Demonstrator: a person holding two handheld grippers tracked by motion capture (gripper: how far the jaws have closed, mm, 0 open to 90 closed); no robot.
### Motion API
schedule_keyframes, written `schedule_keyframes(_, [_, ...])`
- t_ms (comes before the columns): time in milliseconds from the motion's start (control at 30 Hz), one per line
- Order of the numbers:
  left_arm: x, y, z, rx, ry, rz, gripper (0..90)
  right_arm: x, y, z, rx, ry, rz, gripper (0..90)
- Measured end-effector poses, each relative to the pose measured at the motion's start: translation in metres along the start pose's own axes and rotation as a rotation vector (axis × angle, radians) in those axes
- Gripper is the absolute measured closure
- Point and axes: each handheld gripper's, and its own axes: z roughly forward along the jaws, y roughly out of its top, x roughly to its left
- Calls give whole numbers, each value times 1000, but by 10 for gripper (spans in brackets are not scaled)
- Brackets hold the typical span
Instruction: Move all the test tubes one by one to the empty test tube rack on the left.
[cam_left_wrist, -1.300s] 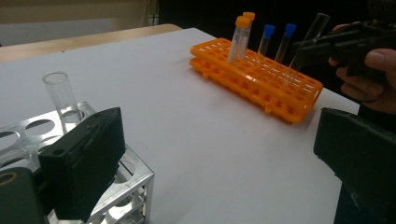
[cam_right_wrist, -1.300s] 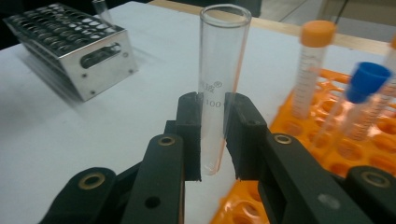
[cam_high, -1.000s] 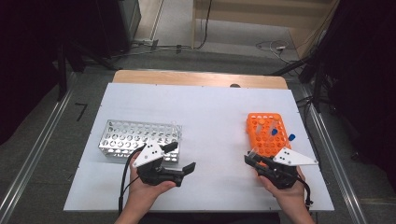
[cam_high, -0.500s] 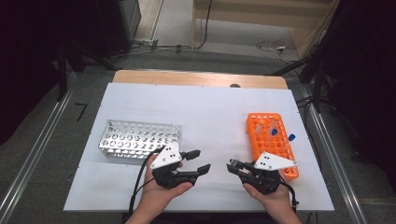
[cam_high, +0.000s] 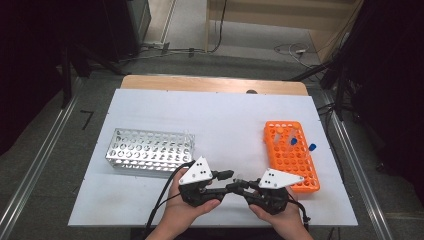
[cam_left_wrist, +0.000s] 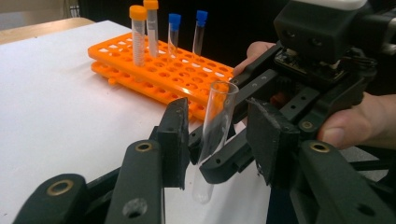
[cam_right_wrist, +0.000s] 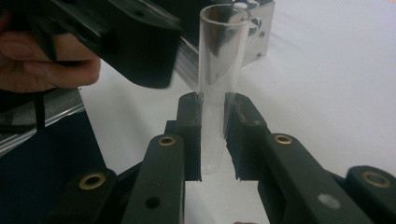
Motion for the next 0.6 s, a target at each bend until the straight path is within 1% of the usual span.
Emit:
schedule_keyframes(100, [0,-1,3,2,-1,-5,638,2,0,1,5,13,-3,740])
schedule_keyframes(300, [-2,-2,7,15,-14,7,713,5,1,3,12,37,-14,740])
schedule_keyframes(400, [-3,-2,8,20,-19,12,736,5,1,3,13,50,-12,740])
schedule_keyframes(500, [-3,-2,8,18,-14,28,749,5,1,4,13,65,-8,740])
schedule_keyframes(600, [-3,-2,7,22,-11,29,760,4,0,4,13,74,-2,739])
